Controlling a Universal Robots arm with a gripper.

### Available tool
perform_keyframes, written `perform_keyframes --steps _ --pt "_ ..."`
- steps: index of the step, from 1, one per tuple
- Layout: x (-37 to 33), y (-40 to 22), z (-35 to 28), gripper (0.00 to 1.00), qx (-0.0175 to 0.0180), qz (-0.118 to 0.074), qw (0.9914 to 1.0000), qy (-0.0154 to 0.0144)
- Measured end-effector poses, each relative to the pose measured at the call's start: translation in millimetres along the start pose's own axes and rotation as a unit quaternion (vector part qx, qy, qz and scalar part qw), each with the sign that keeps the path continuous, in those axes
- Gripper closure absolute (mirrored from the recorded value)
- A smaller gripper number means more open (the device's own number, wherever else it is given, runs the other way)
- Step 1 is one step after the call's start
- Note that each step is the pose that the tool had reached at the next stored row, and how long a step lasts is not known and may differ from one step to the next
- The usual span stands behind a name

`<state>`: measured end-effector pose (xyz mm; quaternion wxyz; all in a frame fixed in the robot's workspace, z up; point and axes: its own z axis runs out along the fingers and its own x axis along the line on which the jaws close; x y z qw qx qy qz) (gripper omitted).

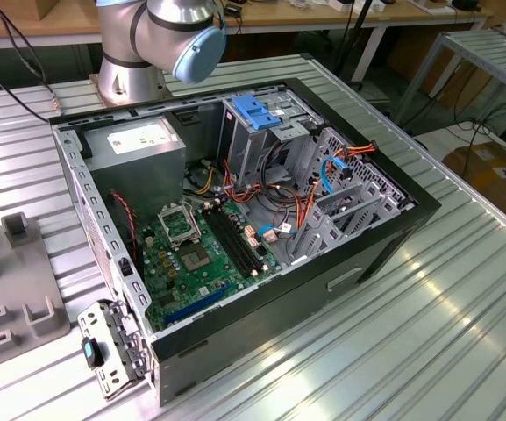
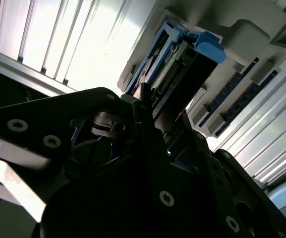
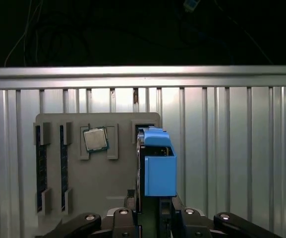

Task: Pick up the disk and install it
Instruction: 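Pick up the disk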

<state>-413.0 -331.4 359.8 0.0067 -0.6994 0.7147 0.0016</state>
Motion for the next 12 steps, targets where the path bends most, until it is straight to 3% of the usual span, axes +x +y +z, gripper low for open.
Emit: perform_keyframes --steps 2,12 --pt "-0.1 0.0 -5.8 0.65 0.0 0.0 1.0 0.0" --pt "-0.3 -0.1 -21.1 0.65 0.0 0.0 1.0 0.0"
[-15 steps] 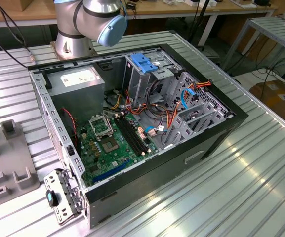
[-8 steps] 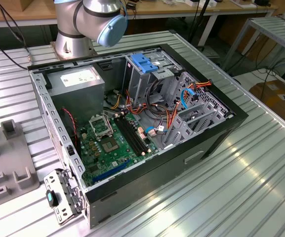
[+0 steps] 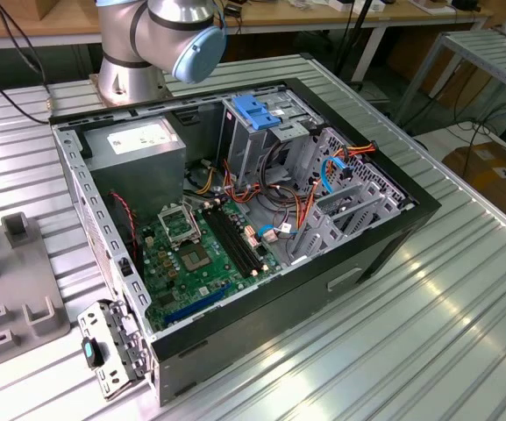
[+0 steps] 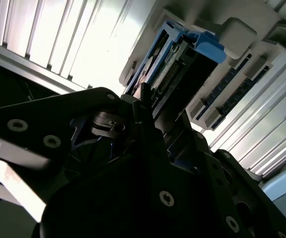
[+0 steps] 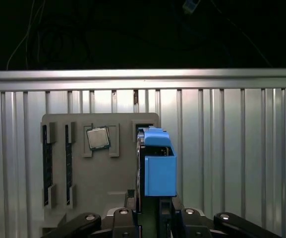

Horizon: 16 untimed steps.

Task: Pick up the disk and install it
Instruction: 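Pick up the disk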

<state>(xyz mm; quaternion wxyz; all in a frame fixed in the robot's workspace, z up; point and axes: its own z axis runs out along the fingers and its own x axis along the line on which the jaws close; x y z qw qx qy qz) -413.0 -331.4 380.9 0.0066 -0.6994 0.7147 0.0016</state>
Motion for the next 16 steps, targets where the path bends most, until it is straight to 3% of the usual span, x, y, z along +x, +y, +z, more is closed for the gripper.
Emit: perform_keyframes --steps 16 --pt "-0.6 -0.2 -30.1 0.65 0.0001 0.0 1.0 0.0"
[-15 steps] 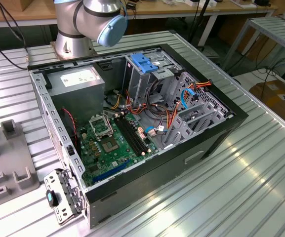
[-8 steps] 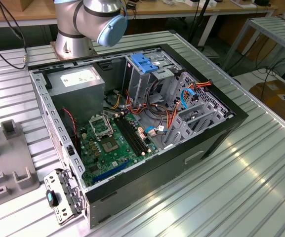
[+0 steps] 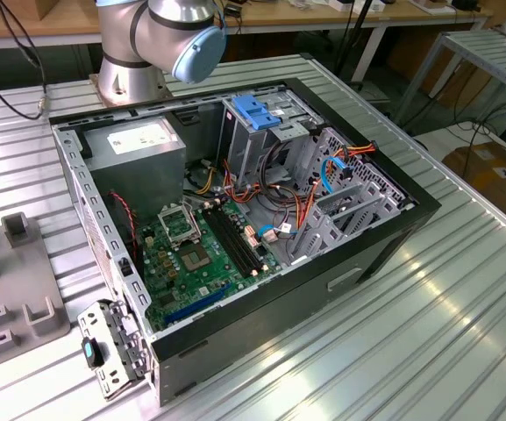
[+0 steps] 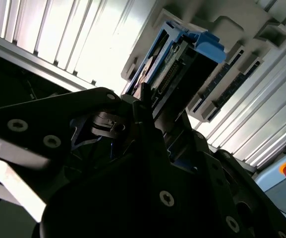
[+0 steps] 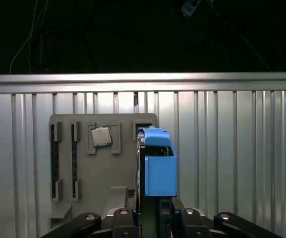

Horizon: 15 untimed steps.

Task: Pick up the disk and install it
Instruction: 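Pick up the disk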

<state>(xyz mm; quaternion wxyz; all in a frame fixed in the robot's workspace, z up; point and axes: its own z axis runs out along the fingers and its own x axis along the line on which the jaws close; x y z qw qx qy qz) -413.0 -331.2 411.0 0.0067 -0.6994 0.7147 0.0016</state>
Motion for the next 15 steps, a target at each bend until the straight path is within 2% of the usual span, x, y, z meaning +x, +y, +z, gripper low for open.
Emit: perform_keyframes --steps 6,9,10,15 --pt "-0.2 -0.1 -11.3 0.65 0.0 0.0 1.0 0.0" --pt "-0.3 -0.2 -21.1 0.65 -0.0001 0.0 1.0 0.0" --pt "-0.4 -0.2 -27.6 0.65 0.0 0.0 1.0 0.0" --pt "-0.5 -0.3 -41.3 0.65 0.0001 0.0 1.0 0.0"
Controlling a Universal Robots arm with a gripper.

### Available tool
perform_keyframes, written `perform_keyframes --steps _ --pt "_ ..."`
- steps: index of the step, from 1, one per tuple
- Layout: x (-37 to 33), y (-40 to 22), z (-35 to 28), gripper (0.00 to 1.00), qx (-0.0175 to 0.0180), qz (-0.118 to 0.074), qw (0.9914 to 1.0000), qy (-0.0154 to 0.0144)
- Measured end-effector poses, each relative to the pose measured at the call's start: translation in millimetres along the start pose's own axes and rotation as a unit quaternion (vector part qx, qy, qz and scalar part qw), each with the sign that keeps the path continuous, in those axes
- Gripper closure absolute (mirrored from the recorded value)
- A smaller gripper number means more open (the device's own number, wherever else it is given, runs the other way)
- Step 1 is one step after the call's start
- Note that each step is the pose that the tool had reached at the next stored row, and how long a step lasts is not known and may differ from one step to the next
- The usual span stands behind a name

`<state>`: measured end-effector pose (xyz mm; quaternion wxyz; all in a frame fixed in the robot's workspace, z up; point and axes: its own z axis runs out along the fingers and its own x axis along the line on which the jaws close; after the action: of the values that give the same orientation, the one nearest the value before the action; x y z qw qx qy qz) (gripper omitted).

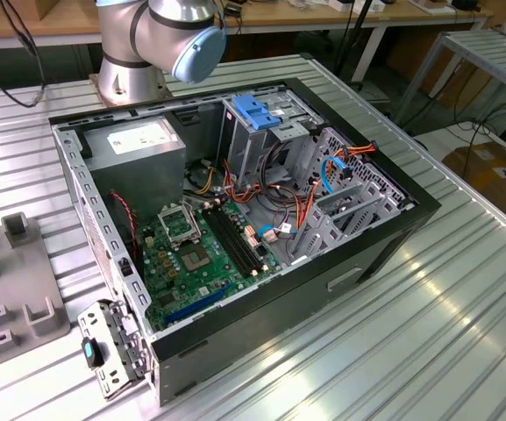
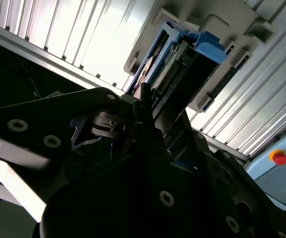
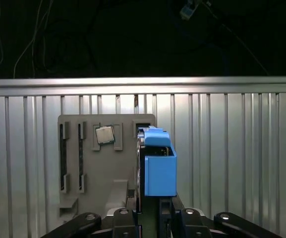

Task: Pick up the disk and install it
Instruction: 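Pick up the disk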

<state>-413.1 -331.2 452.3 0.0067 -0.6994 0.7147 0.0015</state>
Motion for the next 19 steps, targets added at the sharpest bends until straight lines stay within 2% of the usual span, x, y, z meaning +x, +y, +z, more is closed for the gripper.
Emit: perform_keyframes --steps 1,8,13,19 --pt "-0.1 0.0 -3.2 0.65 -0.0001 0.0 1.0 0.0001" --pt "0.0 0.0 -4.5 0.65 -0.0002 0.0 1.0 0.0001" --pt "-0.2 -0.1 -11.8 0.65 0.0 0.0 1.0 0.0" --pt "-0.4 -0.2 -30.3 0.65 0.0 0.0 1.0 0.0"
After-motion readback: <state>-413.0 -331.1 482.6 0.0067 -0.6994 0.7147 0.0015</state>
